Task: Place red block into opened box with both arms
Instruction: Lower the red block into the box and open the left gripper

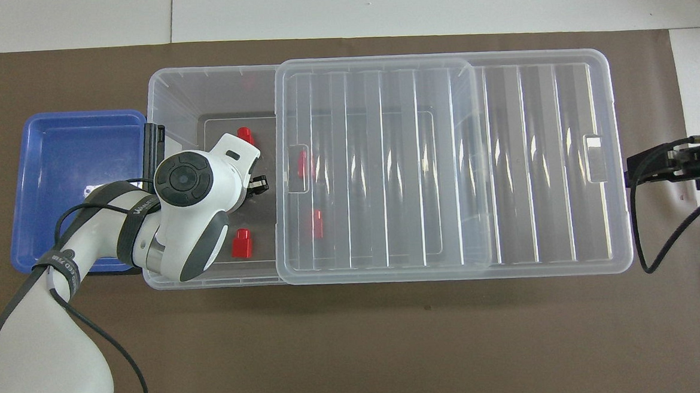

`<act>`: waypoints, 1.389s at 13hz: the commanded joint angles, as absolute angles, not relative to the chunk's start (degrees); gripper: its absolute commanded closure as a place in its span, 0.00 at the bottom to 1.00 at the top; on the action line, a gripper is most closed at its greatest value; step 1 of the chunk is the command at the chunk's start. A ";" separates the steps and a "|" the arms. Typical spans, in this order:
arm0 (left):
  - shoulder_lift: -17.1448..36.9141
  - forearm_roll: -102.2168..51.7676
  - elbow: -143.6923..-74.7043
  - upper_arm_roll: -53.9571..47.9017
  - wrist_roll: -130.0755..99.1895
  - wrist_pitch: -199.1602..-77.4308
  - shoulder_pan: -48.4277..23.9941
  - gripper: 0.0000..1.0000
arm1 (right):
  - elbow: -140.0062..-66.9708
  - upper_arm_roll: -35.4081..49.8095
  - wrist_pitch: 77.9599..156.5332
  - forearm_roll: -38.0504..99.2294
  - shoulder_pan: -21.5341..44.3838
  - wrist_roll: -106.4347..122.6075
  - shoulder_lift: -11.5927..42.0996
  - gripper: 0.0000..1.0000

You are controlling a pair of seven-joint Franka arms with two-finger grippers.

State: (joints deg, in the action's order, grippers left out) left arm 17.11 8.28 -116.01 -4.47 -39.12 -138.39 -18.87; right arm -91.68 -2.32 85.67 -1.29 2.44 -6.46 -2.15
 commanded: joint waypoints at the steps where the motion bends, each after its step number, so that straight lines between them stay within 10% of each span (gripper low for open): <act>1: 16.17 9.84 -117.51 -3.69 -40.52 -139.83 -19.51 0.80 | -91.49 -2.55 85.96 -1.67 2.37 -5.10 -2.28 0.00; 4: 16.17 9.84 -117.25 -3.69 -40.69 -139.75 -19.51 0.00 | -91.67 -2.55 85.96 -1.67 2.37 -5.18 -2.46 0.00; 18: 6.78 9.40 -106.00 -2.99 -42.89 -113.66 -18.38 0.00 | -92.11 -2.55 86.04 -1.67 2.37 -5.10 -2.64 0.00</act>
State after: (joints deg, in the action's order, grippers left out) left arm 9.53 8.31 -106.44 -3.54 -41.98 -117.20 -18.92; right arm -91.67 -2.32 85.67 -1.29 2.44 -6.46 -2.15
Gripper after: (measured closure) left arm 0.000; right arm 0.000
